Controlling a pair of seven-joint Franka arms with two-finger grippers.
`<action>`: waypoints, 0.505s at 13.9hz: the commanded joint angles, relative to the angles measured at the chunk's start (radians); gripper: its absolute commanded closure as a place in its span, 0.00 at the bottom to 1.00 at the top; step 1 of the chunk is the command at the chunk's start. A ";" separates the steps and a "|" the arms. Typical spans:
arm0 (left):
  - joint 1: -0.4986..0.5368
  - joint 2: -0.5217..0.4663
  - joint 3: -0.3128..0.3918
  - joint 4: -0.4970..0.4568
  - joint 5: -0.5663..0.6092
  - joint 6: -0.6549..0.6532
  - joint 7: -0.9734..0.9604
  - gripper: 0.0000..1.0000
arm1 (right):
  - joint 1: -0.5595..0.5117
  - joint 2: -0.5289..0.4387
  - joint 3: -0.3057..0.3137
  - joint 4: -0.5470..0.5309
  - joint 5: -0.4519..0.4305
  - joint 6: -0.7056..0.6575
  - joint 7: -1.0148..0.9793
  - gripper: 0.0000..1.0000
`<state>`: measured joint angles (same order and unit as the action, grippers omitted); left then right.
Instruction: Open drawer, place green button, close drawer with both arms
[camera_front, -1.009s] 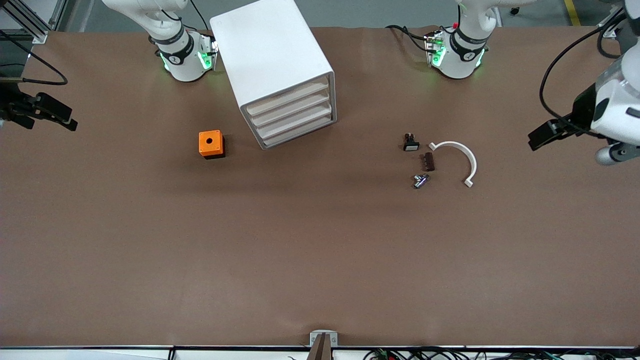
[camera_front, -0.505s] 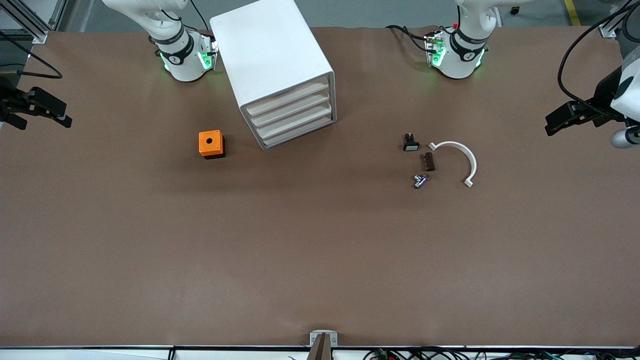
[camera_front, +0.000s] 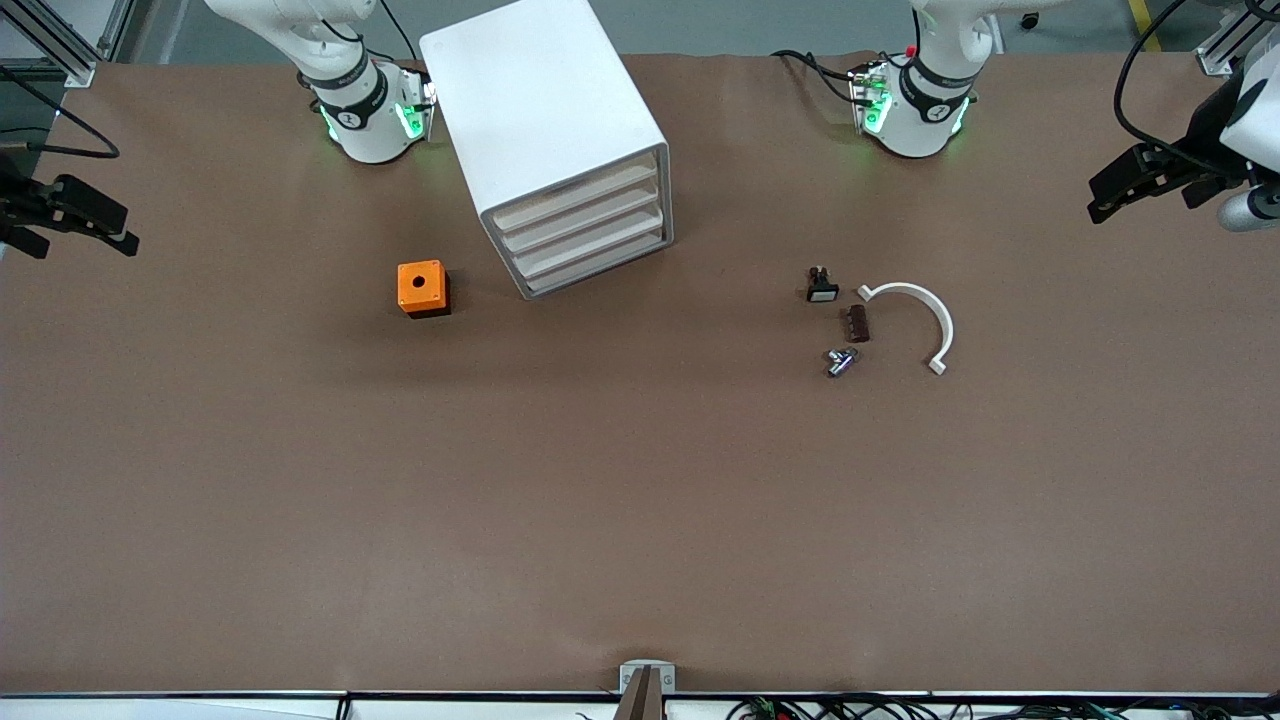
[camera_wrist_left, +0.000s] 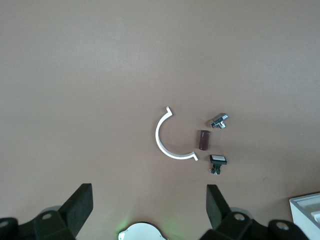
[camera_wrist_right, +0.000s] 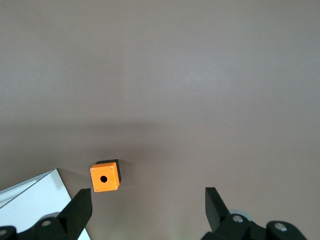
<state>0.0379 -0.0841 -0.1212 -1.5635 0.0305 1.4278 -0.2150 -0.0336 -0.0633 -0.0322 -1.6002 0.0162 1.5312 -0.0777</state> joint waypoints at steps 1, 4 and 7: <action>0.010 -0.068 0.005 -0.079 -0.024 0.034 0.028 0.00 | -0.008 -0.006 0.014 0.003 -0.010 -0.005 0.016 0.00; 0.008 -0.071 0.003 -0.104 -0.026 0.068 0.029 0.00 | -0.008 -0.004 0.014 0.005 -0.012 -0.003 0.016 0.00; 0.010 -0.054 0.005 -0.073 -0.041 0.065 0.032 0.00 | -0.008 -0.004 0.014 0.005 -0.013 0.000 0.016 0.00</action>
<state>0.0381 -0.1271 -0.1186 -1.6376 0.0104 1.4803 -0.2128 -0.0336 -0.0633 -0.0298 -1.6002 0.0162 1.5322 -0.0775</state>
